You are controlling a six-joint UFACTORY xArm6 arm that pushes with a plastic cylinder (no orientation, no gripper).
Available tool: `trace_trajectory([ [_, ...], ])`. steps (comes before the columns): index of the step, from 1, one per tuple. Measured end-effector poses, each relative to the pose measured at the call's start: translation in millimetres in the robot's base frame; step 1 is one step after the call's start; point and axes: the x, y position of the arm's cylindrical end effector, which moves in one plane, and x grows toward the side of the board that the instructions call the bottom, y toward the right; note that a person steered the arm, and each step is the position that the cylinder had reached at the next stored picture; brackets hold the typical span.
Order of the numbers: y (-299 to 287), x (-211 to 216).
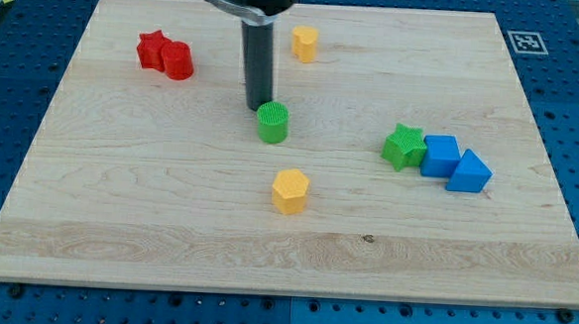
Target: Slide green circle towards green star
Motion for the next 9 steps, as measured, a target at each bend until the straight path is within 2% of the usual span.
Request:
trace_trajectory([
  [1,-29,5],
  [2,-27,18],
  [5,39,28],
  [6,17,29],
  [7,6,51],
  [9,39,62],
])
